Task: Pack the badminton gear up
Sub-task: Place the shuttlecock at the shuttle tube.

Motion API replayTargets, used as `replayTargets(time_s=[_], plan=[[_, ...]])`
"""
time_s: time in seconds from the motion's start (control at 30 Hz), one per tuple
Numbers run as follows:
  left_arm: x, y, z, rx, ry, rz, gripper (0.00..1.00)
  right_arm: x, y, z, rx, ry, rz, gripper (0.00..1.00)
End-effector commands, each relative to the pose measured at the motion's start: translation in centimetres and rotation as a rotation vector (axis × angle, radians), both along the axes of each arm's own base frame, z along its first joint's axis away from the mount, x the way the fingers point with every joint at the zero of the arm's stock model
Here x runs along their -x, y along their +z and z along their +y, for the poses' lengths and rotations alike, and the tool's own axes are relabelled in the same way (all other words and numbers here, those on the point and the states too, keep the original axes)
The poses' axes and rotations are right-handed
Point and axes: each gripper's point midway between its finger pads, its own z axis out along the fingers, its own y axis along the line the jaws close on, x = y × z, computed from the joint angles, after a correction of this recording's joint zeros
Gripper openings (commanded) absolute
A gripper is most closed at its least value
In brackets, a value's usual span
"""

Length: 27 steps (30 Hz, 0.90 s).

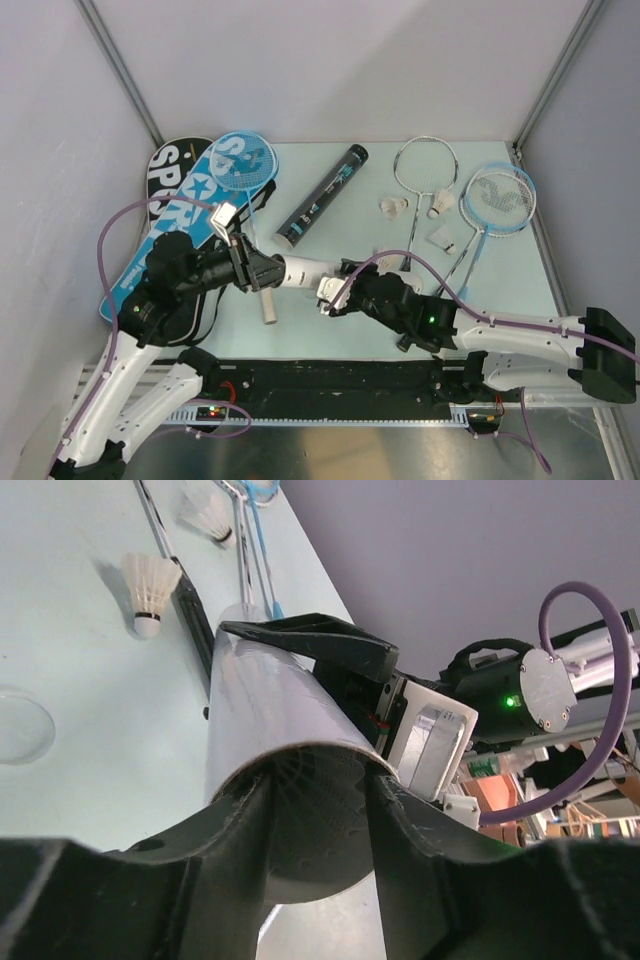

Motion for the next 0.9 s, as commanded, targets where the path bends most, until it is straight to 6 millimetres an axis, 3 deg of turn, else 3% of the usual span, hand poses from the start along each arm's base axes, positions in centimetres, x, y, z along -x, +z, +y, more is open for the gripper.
replayTargets(time_s=[0.0,0.37,0.53,0.7,0.87], plan=[[0.6,3.6,0.2,0.021,-0.025,-0.132,0.54,-0.1,3.5,0.6,-0.102,0.008,-0.020,0.46],[-1.6,7.5,1.1,-0.049,0.064,-0.259,0.67,0.1,3.5,-1.5,-0.121,-0.012,0.026,0.46],[-2.4,9.8,2.4,-0.059,0.160,-0.338,0.92,0.3,3.6,-1.8,-0.164,-0.036,0.070,0.47],[-2.5,9.7,3.9,-0.106,0.224,-0.429,0.99,0.1,6.7,-1.3,-0.370,-0.096,0.151,0.44],[-2.9,5.9,4.1,-0.183,0.210,-0.448,1.00,0.8,12.5,-0.7,-0.647,-0.081,0.230,0.44]])
